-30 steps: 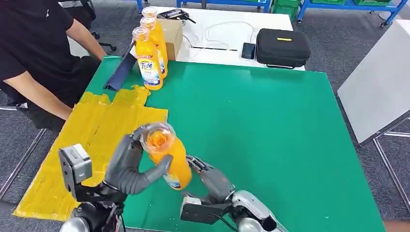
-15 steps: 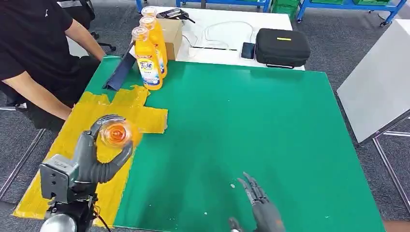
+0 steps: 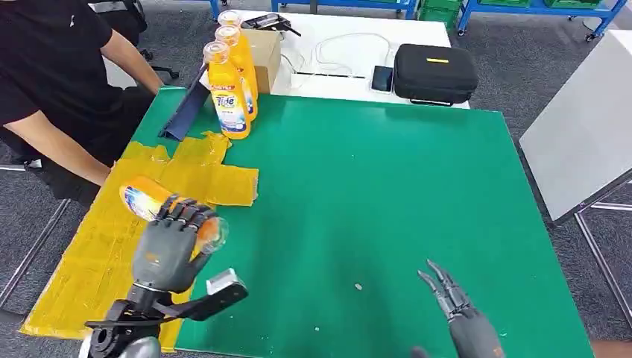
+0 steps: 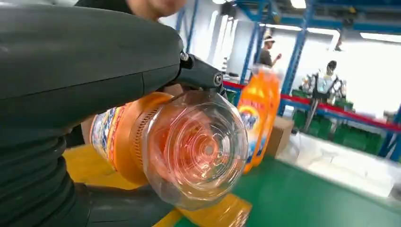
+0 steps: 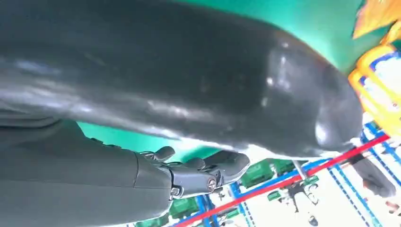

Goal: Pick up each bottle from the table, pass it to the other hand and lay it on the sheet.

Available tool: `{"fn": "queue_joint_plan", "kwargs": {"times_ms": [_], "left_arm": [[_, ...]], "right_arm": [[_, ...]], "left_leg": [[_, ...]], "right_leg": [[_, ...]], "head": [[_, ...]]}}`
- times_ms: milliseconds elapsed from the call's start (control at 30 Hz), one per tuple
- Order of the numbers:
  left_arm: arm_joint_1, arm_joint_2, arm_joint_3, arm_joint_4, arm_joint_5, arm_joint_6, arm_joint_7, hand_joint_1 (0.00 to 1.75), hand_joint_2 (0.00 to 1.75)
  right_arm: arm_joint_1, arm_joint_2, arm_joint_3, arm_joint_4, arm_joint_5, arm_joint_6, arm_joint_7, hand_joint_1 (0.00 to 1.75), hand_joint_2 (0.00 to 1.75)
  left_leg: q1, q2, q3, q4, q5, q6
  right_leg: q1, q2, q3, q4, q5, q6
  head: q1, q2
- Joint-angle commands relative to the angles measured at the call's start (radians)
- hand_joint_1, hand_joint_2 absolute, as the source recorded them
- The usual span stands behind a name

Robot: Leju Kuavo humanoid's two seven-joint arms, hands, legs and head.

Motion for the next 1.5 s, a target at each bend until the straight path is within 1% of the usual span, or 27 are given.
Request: {"fn": "queue_joint_plan", "kwargs": {"times_ms": [33,100,233,333,433,533,567,700,767,800,833,867,900,933,1033,1067,1100,1133,1167,1200,1233,1267,1367,1400,1433,1467,1500], "left_arm": [[-0.08,0.163,-0.169,0.234,-0.104,-0.047,0.03,1.75,1.75],[-0.095,0.186,-0.195,0.324,-0.104,-0.038,0.026,1.75,1.75],[-0.133,0.224,-0.251,0.412,-0.11,-0.113,0.04,1.75,1.75],[-0.15,0.223,-0.264,0.441,-0.106,-0.15,0.048,1.75,1.75],[-0.15,0.223,-0.264,0.441,-0.106,-0.15,0.048,1.75,1.75],[-0.159,0.231,-0.277,0.477,-0.107,-0.195,0.074,1.75,1.75],[-0.161,0.232,-0.278,0.494,-0.107,-0.199,0.077,1.75,1.75],[-0.173,0.226,-0.277,0.553,-0.107,-0.226,0.109,1.75,1.75],[-0.181,0.218,-0.277,0.566,-0.115,-0.227,0.124,1.75,1.75],[-0.183,0.216,-0.277,0.565,-0.115,-0.227,0.124,1.75,1.75],[-0.185,0.214,-0.278,0.566,-0.116,-0.227,0.125,0.66,1.75],[-0.182,0.204,-0.266,0.566,-0.111,-0.221,0.134,0.0,1.75],[-0.175,0.2,-0.259,0.555,-0.109,-0.208,0.13,0.0,0.0],[-0.165,0.202,-0.257,0.537,-0.111,-0.164,0.12,0.0,0.0],[-0.16,0.204,-0.256,0.529,-0.111,-0.164,0.119,0.0,0.0],[-0.153,0.206,-0.255,0.515,-0.13,-0.135,0.126,0.0,0.0],[-0.141,0.195,-0.236,0.499,-0.111,-0.126,0.111,0.0,0.0],[-0.129,0.184,-0.218,0.474,-0.085,-0.11,0.1,0.0,0.0],[-0.108,0.162,-0.189,0.437,-0.037,-0.094,0.086,0.0,0.0],[-0.074,0.134,-0.148,0.366,0.062,-0.076,0.056,0.0,0.0],[-0.043,0.107,-0.118,0.299,0.152,-0.065,0.031,0.0,0.0],[-0.008,0.074,-0.081,0.205,0.277,-0.084,0.009,0.0,0.0],[0.047,-0.014,0.008,0.004,0.56,-0.14,-0.015,0.0,0.0],[0.068,-0.051,0.05,-0.061,0.743,-0.198,-0.008,0.0,0.0],[0.084,-0.073,0.08,-0.111,0.875,-0.218,-0.03,0.0,0.0],[0.103,-0.083,0.101,-0.147,0.948,-0.23,-0.039,0.0,0.0],[0.129,-0.083,0.121,-0.181,1.048,-0.253,-0.093,0.0,0.0]], "right_arm": [[-0.01,0.128,-0.176,-0.002,-0.005,0.08,-0.043,0.0,0.0],[-0.041,0.144,-0.186,0.009,-0.007,0.11,-0.071,0.0,0.0],[-0.103,0.159,-0.179,0.031,0.001,0.171,-0.056,0.0,0.0],[-0.133,0.16,-0.166,0.039,-0.004,0.194,-0.048,0.0,0.0],[-0.133,0.16,-0.166,0.039,-0.004,0.194,-0.048,0.0,0.0],[-0.14,0.156,-0.154,0.05,-0.003,0.199,-0.047,0.0,0.0],[-0.144,0.156,-0.151,0.055,-0.003,0.2,-0.047,0.0,0.0],[-0.159,0.151,-0.135,0.079,-0.001,0.204,-0.047,0.0,0.0],[-0.162,0.149,-0.13,0.085,0.001,0.205,-0.046,0.0,0.0],[-0.162,0.149,-0.129,0.086,0.001,0.205,-0.046,0.0,0.0],[-0.163,0.15,-0.128,0.088,0.001,0.205,-0.046,0.0,0.0],[-0.162,0.148,-0.127,0.088,0.001,0.202,-0.046,0.0,0.0],[-0.158,0.148,-0.127,0.087,0.001,0.198,-0.046,0.0,0.0],[-0.152,0.149,-0.127,0.087,0.002,0.194,-0.046,0.0,0.0],[-0.147,0.148,-0.128,0.086,0.001,0.193,-0.046,0.0,0.0],[-0.144,0.15,-0.129,0.086,0.0,0.191,-0.046,0.0,0.0],[-0.14,0.151,-0.129,0.086,0.003,0.187,-0.047,0.0,0.0],[-0.136,0.153,-0.13,0.086,0.006,0.184,-0.046,0.0,0.0],[-0.127,0.159,-0.133,0.084,0.008,0.178,-0.046,0.0,0.0],[-0.11,0.166,-0.139,0.077,0.011,0.169,-0.045,0.0,0.0],[-0.093,0.177,-0.145,0.068,0.013,0.159,-0.045,0.0,0.0],[-0.071,0.189,-0.149,0.055,0.02,0.147,-0.046,0.0,0.0],[-0.035,0.239,-0.15,0.016,0.007,0.129,-0.059,0.0,0.0],[-0.014,0.269,-0.147,-0.008,-0.035,0.127,-0.075,0.0,0.0],[0.001,0.293,-0.139,-0.037,-0.075,0.104,-0.117,0.0,0.0],[0.022,0.312,-0.13,-0.063,-0.094,0.081,-0.152,0.0,0.0],[0.049,0.335,-0.114,-0.099,-0.141,0.037,-0.222,0.0,0.0]], "left_leg": [[0.0,0.002,0.003,-0.002,0.001,-0.002],[-0.001,0.003,0.006,-0.004,0.001,-0.002],[0.0,0.006,0.007,-0.004,0.001,-0.002],[0.0,0.005,0.005,-0.003,0.001,-0.002],[0.0,0.004,0.004,-0.002,0.001,-0.002],[0.0,0.004,0.004,-0.002,0.001,-0.001],[0.0,0.008,0.007,-0.003,0.0,-0.003],[0.0,0.013,0.01,-0.005,0.0,-0.004],[0.0,0.005,0.005,-0.002,0.0,-0.001],[0.0,0.006,0.006,-0.003,0.001,-0.002],[0.0,0.005,0.005,-0.003,0.001,-0.001],[0.0,0.006,0.006,-0.003,0.001,-0.002],[0.0,0.008,0.007,-0.003,0.001,-0.002],[0.0,0.006,0.007,-0.003,0.001,-0.002],[0.0,0.005,0.009,-0.002,0.001,-0.001],[0.0,0.005,0.009,-0.002,0.001,-0.001],[0.0,0.007,0.009,-0.003,0.001,-0.002],[0.0,0.004,0.009,-0.002,0.0,-0.001],[0.0,0.007,0.01,-0.003,0.0,-0.001],[0.0,0.004,0.009,-0.002,0.0,-0.001],[0.0,0.007,0.01,-0.002,0.0,-0.001],[0.0,0.005,0.008,-0.001,0.0,-0.001],[0.0,0.006,0.007,0.001,-0.002,-0.001],[0.0,0.004,0.004,0.002,-0.002,-0.001],[0.0,0.002,0.002,0.002,-0.001,-0.001],[0.001,0.004,0.001,0.003,-0.002,-0.001],[0.0,0.003,0.001,0.002,-0.001,-0.001]], "right_leg": [[0.0,-0.004,0.004,-0.001,0.0,-0.001],[0.0,-0.005,0.007,-0.003,0.0,-0.001],[0.001,-0.003,0.007,-0.003,0.0,-0.002],[0.0,-0.002,0.005,-0.002,0.001,-0.001],[0.001,-0.002,0.005,-0.002,0.0,-0.001],[0.001,-0.002,0.004,-0.001,0.0,-0.001],[0.001,-0.004,0.008,-0.002,-0.001,-0.002],[0.002,-0.004,0.011,-0.004,-0.001,-0.003],[0.001,-0.001,0.006,-0.002,0.0,-0.001],[0.001,-0.003,0.007,-0.002,0.0,-0.002],[0.001,-0.002,0.006,-0.002,0.0,-0.001],[0.001,-0.003,0.008,-0.003,0.001,-0.002],[0.001,-0.003,0.009,-0.003,0.001,-0.002],[0.001,-0.001,0.008,-0.002,0.001,-0.001],[0.001,-0.001,0.01,-0.002,0.001,-0.001],[0.0,-0.001,0.01,-0.001,0.001,-0.001],[0.001,-0.001,0.009,-0.002,0.001,-0.002],[0.001,-0.001,0.009,-0.001,0.0,-0.001],[0.001,-0.001,0.01,-0.002,0.001,-0.001],[0.001,-0.001,0.01,-0.001,0.0,-0.001],[0.001,-0.001,0.011,-0.002,0.0,-0.001],[0.001,-0.001,0.009,0.0,0.0,-0.001],[0.001,-0.003,0.008,0.001,-0.002,-0.001],[0.001,-0.004,0.006,0.002,-0.002,-0.001],[0.001,-0.003,0.004,0.002,-0.001,-0.001],[0.001,-0.003,0.003,0.003,-0.002,-0.001],[0.0,-0.002,0.002,0.002,-0.002,-0.001]], "head": [[0.0,0.0],[0.0,0.0],[0.0,0.0],[0.0,0.0],[0.001,0.0],[0.0,0.0],[0.0,0.0],[0.0,0.0],[0.0,0.0],[0.0,0.0],[0.001,0.0],[0.0,0.0],[0.0,0.0],[0.0,0.0],[0.0,0.0],[0.0,0.0],[0.001,0.0],[0.0,0.0],[0.0,0.0],[0.0,0.0],[0.001,0.0],[0.0,0.0],[0.0,0.0],[0.001,0.0],[0.0,0.0],[0.001,0.0],[0.0,0.0]]}}
